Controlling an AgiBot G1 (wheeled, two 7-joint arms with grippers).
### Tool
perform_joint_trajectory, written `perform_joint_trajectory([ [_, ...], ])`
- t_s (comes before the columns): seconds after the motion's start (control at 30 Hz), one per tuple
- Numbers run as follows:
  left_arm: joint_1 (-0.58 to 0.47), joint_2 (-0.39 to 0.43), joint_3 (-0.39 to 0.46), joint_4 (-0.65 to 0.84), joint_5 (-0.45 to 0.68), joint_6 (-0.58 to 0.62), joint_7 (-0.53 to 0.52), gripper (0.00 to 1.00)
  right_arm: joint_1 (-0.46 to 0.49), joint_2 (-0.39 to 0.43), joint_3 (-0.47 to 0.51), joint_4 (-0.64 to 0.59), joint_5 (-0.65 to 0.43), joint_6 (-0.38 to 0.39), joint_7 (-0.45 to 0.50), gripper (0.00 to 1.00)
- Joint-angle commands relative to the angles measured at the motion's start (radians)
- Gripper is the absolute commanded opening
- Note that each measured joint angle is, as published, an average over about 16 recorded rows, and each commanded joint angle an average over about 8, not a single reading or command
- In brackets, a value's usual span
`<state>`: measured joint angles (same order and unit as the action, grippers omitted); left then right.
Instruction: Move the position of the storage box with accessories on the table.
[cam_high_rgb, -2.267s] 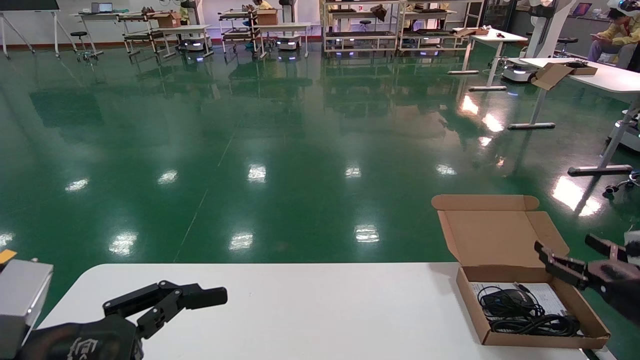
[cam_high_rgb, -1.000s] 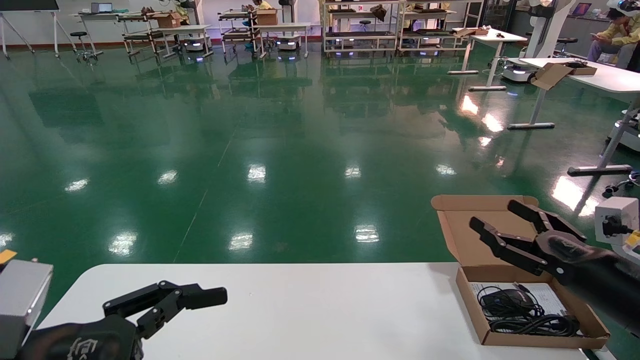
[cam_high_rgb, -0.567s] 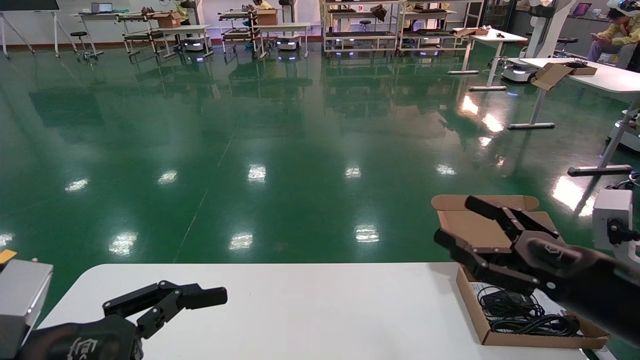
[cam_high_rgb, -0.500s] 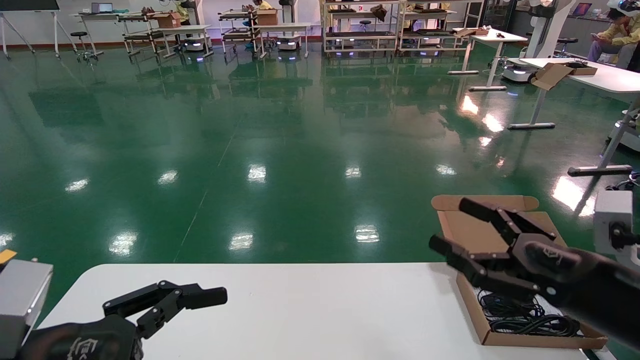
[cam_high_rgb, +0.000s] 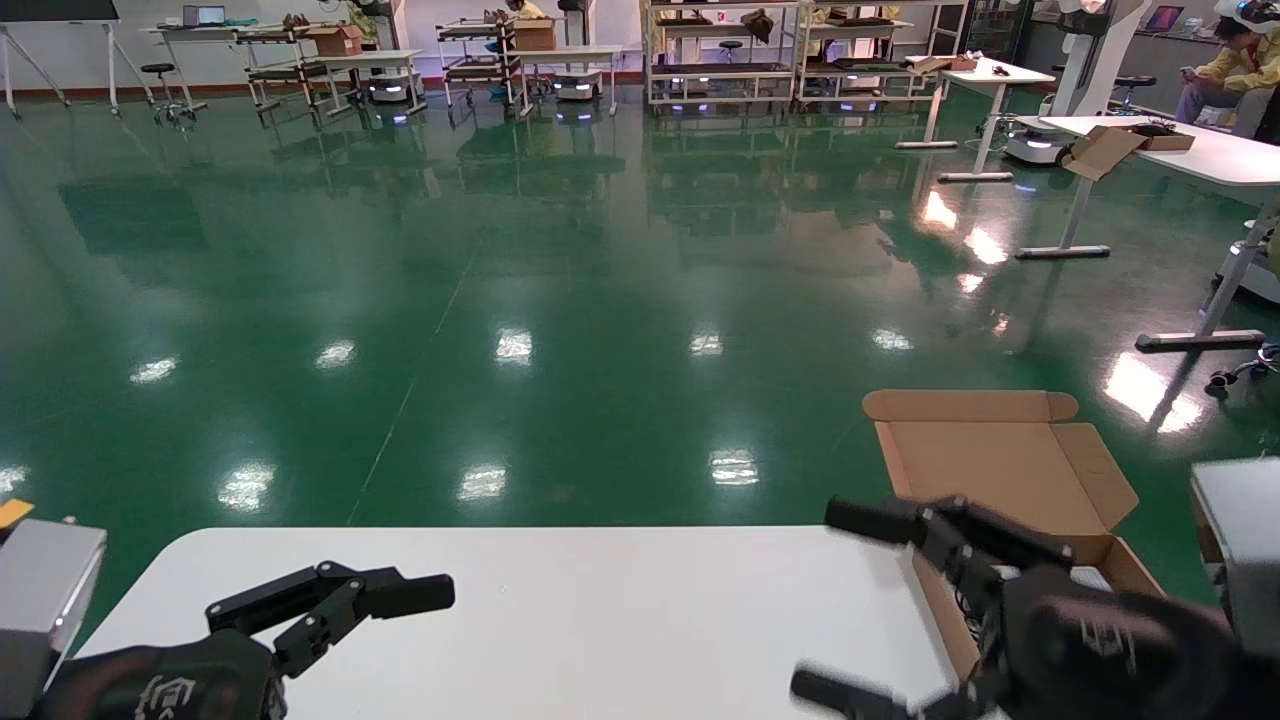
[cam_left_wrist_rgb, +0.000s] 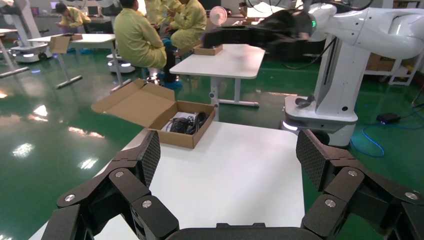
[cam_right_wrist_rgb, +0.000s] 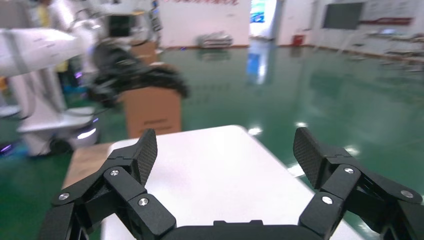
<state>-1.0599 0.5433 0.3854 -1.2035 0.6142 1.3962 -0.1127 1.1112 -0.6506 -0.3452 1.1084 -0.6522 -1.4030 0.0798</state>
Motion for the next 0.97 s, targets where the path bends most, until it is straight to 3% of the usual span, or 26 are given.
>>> perform_joint_trajectory([
  [0.03,0.000,0.000,0.000,0.000,0.000,0.000,0.000,1.00,-0.008,0.009,0.015,0.040,-0.018,-0.021,0.025,1.00],
  [0.47,0.000,0.000,0.000,0.000,0.000,0.000,0.000,1.00,-0.045,0.048,0.079,0.215,-0.095,-0.114,0.123,1.00],
  [0.97,0.000,0.000,0.000,0.000,0.000,0.000,0.000,1.00,-0.040,0.042,0.070,0.188,-0.084,-0.099,0.111,1.00],
])
